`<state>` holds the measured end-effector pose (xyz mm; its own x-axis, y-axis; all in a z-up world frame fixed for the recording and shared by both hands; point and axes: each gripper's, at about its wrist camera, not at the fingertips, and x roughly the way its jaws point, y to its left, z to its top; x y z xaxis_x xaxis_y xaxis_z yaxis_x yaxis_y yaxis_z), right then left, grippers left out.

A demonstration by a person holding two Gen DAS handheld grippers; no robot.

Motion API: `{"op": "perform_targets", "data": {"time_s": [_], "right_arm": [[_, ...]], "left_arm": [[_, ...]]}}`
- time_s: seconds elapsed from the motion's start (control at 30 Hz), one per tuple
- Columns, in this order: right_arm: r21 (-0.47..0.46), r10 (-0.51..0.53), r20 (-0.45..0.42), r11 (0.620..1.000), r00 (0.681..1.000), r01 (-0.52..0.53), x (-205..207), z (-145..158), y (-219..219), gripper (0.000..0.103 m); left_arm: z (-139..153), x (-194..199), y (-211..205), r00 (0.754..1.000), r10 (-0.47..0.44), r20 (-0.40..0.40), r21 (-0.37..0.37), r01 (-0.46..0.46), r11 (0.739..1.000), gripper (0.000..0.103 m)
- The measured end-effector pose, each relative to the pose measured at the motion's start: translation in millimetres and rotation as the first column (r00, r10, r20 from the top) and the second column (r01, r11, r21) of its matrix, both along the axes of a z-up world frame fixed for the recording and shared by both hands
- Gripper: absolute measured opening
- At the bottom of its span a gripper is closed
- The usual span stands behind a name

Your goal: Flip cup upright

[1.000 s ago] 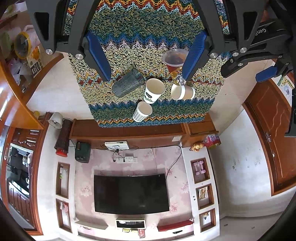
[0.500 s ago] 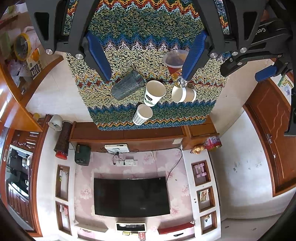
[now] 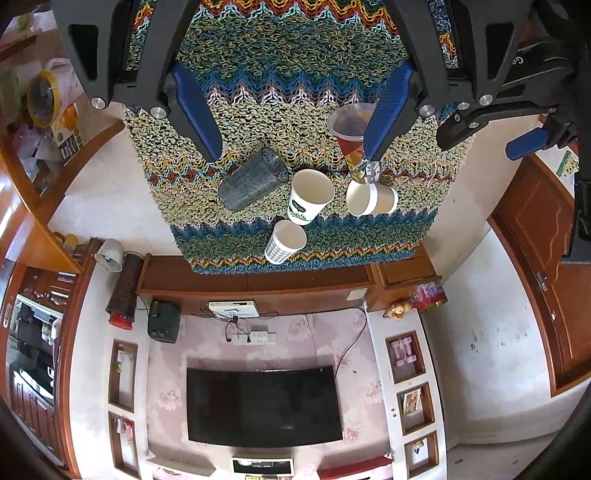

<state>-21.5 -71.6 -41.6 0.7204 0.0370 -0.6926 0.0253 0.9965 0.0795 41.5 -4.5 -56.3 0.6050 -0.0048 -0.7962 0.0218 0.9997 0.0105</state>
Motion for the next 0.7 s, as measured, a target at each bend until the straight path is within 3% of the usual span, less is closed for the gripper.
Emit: {"op": "perform_targets", "data": {"time_s": [0.7], "right_arm": [[0.008, 0.009, -0.079, 1.000, 0.997, -0.009, 32.9, -27.1, 5.5, 0.080]], "left_arm": [[-16.4, 43.8, 5.4, 0.998, -0.046, -0.042, 0.047, 0.048, 0.998, 0.101]]}}
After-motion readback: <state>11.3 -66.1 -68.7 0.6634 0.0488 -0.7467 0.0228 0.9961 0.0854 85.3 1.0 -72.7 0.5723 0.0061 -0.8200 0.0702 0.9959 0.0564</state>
